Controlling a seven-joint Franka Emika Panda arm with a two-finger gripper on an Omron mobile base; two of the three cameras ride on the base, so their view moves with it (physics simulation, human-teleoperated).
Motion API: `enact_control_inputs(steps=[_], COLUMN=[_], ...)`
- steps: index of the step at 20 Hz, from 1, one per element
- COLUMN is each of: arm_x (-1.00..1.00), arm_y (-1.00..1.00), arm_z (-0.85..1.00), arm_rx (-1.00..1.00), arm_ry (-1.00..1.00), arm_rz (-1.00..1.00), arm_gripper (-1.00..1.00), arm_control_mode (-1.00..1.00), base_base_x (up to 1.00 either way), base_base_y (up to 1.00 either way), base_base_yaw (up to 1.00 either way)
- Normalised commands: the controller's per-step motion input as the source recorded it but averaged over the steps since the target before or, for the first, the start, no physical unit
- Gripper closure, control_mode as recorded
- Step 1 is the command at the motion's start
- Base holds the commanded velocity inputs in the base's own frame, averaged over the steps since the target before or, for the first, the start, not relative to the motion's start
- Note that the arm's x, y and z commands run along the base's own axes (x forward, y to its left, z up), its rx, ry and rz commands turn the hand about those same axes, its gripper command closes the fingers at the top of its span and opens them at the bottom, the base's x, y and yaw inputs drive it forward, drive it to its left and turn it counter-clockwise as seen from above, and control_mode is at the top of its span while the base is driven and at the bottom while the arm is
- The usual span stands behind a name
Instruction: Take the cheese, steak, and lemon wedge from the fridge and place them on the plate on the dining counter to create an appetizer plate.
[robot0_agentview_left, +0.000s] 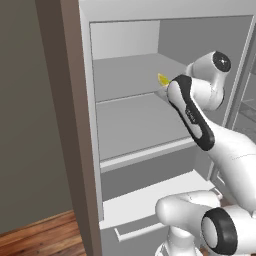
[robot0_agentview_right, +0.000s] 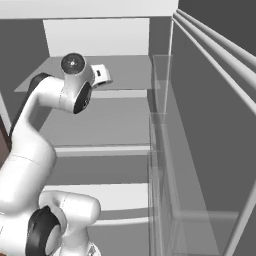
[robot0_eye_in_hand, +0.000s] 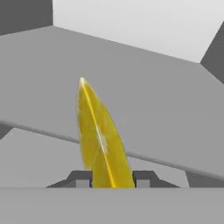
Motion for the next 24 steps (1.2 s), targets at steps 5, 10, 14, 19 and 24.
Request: enact_control_inputs(steps=[5,10,14,19,24], arm_x=[-0.84,-0.66,-0.49,0.0,0.0], arm_y=[0.0,0.0,0.0,0.0,0.0], arm_z=[0.15,0.06,0.0,0.0,0.0], arm_rx=[0.0,0.0,0.0,0.0,0.0], arm_ry=[-0.1,-0.09,-0.04,0.0,0.0], arm_rz=[0.0,0.0,0.0,0.0,0.0], arm_gripper=[1.0,1.0,1.0,1.0,1.0], arm_control_mode=[-1.0,-1.0,1.0,1.0,1.0], base_base_x=[0.0,0.0,-0.19,-0.88,-0.99], base_base_y=[0.0,0.0,0.0,0.0,0.01], base_base_yaw=[0.0,0.0,0.0,-0.02,-0.04])
